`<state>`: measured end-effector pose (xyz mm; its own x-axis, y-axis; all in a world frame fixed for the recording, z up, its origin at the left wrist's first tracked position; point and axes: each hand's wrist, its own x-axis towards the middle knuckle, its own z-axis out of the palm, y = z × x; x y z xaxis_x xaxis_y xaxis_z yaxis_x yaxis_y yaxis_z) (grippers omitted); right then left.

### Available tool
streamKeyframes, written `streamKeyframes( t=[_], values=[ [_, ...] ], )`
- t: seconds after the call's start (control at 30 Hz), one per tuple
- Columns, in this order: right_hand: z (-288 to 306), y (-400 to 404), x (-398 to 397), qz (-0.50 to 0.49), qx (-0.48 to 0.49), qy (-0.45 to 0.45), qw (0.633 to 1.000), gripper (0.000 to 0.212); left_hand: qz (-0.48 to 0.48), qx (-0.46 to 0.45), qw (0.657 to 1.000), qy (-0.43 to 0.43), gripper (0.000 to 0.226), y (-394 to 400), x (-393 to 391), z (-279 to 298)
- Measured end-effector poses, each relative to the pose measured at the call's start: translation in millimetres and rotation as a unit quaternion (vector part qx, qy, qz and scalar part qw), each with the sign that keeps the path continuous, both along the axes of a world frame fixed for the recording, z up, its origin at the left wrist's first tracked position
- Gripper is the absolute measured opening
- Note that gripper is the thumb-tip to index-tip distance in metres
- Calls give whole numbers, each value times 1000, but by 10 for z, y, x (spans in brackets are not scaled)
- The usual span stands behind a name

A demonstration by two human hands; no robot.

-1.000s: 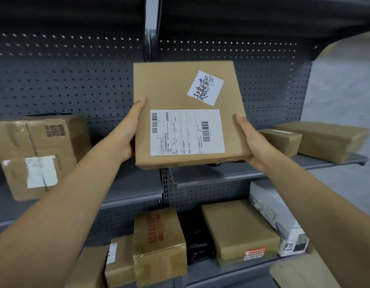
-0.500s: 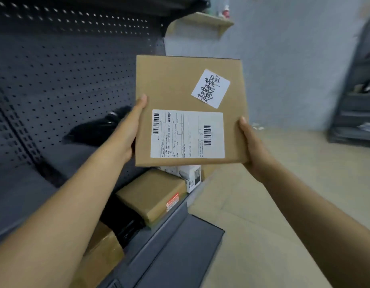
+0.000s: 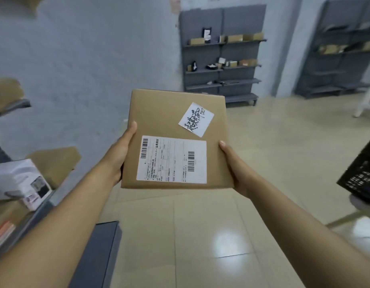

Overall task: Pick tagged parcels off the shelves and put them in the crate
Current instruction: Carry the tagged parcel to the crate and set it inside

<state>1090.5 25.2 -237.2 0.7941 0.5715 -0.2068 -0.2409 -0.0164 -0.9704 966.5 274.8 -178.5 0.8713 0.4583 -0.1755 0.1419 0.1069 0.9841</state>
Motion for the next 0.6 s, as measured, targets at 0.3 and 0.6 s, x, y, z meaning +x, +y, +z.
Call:
streamKeyframes(
  t=[0.3,0.6],
  values=[
    [-294,-2194,1083,-216,-39,10,976,104,-129,-27,991,17,58,-2009,1785,-356],
    [-271,-3617,2301,-385,-41,13,922,105,-257,-17,966,8,59,-3393,3748,-331]
  ],
)
